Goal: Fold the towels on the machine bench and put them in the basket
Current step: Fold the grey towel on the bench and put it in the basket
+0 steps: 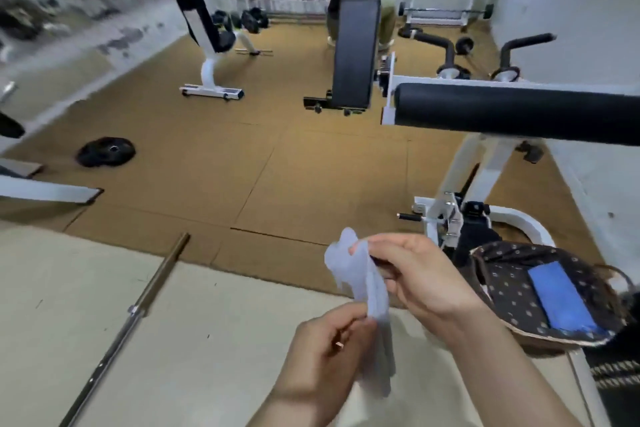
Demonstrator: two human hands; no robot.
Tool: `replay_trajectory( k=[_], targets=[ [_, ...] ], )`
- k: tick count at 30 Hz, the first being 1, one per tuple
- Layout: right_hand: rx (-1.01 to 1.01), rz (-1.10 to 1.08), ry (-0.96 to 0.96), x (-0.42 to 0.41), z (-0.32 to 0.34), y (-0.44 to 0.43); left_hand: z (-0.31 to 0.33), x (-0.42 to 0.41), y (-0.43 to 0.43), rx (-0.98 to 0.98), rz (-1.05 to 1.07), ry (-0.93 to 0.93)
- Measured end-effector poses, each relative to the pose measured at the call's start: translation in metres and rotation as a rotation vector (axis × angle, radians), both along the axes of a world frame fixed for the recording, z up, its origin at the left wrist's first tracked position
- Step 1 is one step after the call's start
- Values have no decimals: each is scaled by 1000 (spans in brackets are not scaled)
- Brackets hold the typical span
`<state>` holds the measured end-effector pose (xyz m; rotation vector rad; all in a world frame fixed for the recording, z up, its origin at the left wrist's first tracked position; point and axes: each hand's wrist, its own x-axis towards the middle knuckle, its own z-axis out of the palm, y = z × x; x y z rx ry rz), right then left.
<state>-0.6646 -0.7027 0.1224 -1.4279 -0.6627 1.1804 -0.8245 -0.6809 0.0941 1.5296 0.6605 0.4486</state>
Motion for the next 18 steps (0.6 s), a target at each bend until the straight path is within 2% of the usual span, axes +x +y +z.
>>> replay_trajectory(
  k=[3,5,6,8,10,11,14,18],
  targets=[
    [73,45,44,-18,17,43,6,-38,53,69,313,-12],
    [70,133,4,-24,26,68,12,-58,93,228,432,-7],
    [62,182,-4,-26,30,81,17,-64,112,302,375,50],
    [81,236,16,-28,35,109,17,-70,149,313,162,226],
    [118,171,72,-25,33,144,11,-70,181,250,19,277],
    [124,108,62,-21,29,161,9,-69,197,234,34,257],
    [-3,-95,-265,-5,7,211,9,-66,248,166,175,152],
    [-101,-116,-664,5,-27,274,18,-32,323,121,192,116]
  ],
)
